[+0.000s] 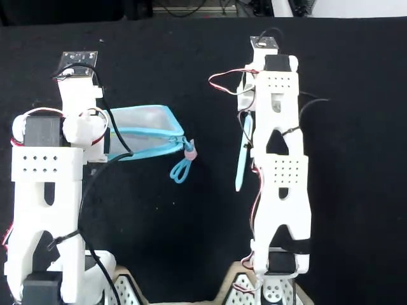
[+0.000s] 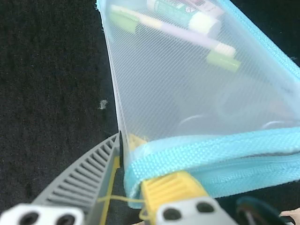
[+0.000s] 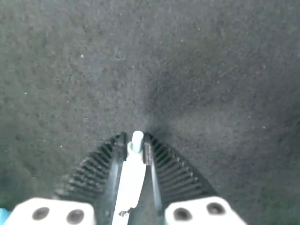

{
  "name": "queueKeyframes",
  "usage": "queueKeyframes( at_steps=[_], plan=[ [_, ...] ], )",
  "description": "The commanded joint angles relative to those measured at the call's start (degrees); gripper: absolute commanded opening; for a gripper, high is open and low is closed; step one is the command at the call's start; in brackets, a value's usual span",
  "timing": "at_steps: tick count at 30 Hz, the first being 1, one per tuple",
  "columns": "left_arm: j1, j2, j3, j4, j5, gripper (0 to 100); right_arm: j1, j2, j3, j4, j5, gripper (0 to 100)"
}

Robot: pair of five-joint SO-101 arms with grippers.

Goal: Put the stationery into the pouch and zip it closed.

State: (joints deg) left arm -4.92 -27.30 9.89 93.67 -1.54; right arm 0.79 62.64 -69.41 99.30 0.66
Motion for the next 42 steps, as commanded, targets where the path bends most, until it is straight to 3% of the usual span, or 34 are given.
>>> queueKeyframes(
  at_steps=[1, 36, 42],
  plan=[
    [0.1, 0.7, 0.8, -0.3, 0.6, 3, -0.4, -5.8, -0.3, 2.0, -0.5, 1.0],
    [0.3, 0.7, 0.8, -0.4, 0.5, 3, -0.4, -6.5, 0.0, 2.0, -0.6, 1.0],
    [0.4, 0.7, 0.8, -0.4, 0.5, 3, -0.5, -15.8, 11.8, 1.9, -0.5, 1.0]
  ],
)
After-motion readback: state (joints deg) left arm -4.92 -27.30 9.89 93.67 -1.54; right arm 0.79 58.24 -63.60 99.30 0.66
